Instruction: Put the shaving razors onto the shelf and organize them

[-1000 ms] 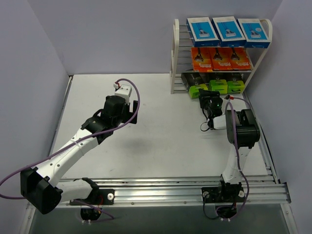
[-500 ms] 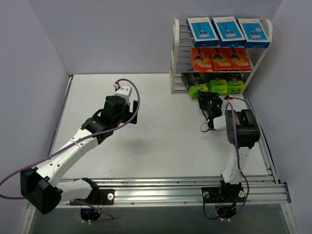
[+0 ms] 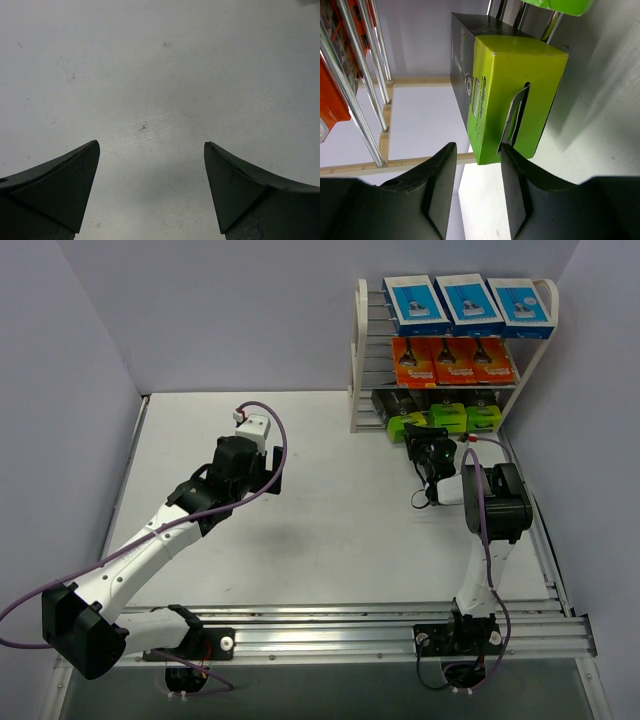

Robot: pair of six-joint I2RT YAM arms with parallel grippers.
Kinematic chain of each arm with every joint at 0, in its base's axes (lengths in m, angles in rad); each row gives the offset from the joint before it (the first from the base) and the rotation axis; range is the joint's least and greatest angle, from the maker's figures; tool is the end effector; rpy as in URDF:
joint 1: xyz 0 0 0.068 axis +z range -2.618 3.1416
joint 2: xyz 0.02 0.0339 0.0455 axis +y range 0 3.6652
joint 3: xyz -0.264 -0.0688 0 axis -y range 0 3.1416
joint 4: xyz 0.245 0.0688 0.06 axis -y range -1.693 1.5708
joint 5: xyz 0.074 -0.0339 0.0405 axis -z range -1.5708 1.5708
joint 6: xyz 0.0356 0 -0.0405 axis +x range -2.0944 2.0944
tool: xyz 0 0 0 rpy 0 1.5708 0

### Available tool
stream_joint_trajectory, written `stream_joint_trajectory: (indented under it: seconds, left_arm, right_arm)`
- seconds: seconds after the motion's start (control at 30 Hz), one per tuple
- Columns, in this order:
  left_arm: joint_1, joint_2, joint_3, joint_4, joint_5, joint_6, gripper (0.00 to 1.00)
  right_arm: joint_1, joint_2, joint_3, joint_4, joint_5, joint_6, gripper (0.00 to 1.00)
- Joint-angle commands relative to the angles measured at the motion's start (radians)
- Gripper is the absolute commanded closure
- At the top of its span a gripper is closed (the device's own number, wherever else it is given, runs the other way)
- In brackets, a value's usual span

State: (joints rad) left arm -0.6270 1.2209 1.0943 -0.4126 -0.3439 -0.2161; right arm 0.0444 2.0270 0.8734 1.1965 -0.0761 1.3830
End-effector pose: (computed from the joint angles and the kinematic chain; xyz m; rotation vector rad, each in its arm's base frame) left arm 0.2276 -0.1501 0.3349 0.2226 2.0669 -0.1521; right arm 0.3993 0.0205 0.1555 0.9732 1.3359 1.1761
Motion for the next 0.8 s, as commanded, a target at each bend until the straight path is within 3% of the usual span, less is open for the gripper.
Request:
stream_joint_trajectory:
  seconds: [0.0, 0.77]
  left_arm:
    - [-0.004, -0.020, 0.029, 0.018, -0.001, 0.006, 0.06]
    - [-0.004, -0.018, 0.032, 0.014, -0.003, 0.004, 0.06]
  right_arm:
    - [-0.003, -0.002, -0.005, 0.046, -0.004, -0.012, 0.64]
    - [-0.017, 0.022, -0.019, 0.071, -0.019, -0.002, 0.73]
